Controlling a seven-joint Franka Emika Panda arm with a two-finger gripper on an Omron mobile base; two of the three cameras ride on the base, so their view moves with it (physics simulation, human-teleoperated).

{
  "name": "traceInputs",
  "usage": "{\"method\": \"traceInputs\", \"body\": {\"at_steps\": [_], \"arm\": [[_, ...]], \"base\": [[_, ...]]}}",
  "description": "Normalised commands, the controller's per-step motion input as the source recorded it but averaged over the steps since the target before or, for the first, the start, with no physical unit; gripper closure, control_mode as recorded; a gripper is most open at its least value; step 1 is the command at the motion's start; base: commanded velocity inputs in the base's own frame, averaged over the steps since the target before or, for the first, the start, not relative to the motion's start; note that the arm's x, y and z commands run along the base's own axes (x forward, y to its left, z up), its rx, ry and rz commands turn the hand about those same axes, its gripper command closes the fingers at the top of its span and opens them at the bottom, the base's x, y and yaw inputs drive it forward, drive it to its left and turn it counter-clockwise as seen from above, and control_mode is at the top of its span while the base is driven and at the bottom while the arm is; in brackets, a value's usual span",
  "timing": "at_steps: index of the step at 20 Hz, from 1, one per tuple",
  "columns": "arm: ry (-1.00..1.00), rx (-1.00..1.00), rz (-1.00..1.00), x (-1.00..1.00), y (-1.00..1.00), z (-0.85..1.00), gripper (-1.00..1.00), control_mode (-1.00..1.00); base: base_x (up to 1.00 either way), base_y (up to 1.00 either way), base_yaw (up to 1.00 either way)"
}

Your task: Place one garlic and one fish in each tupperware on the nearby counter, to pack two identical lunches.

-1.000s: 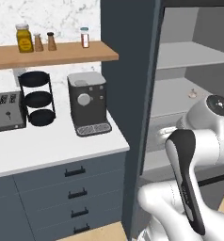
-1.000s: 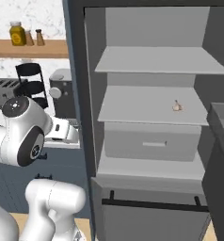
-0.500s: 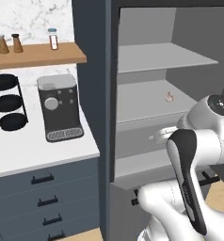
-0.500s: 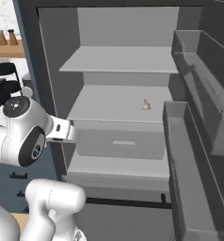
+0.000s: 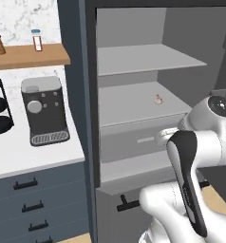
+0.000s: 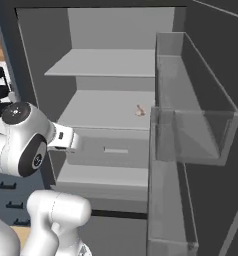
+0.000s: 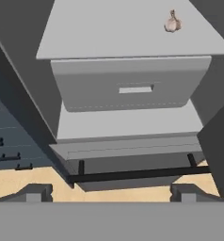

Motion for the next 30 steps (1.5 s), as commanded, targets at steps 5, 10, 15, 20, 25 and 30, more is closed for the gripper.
{"method": "traceInputs", "body": {"at_steps": [5, 10, 15, 20, 25, 30], "arm": [[0.00, 0.00, 0.00, 0.00, 0.00, 0.00, -1.00, 1.00], [0.00, 0.00, 0.00, 0.00, 0.00, 0.00, -1.00, 1.00], [0.00, 0.00, 0.00, 0.00, 0.00, 0.00, -1.00, 1.00], [0.00, 0.00, 0.00, 0.00, 0.00, 0.00, -1.00, 1.00], [0.00, 0.00, 0.00, 0.00, 0.00, 0.00, -1.00, 1.00], [0.00, 0.00, 0.00, 0.00, 0.00, 0.00, -1.00, 1.00]], "base": [[0.00, -0.45, 0.00], [0.02, -0.15, 0.00], [0.23, -0.15, 0.00], [0.44, -0.23, 0.00], [0.22, -0.31, 0.00], [0.06, -0.32, 0.00]]}}
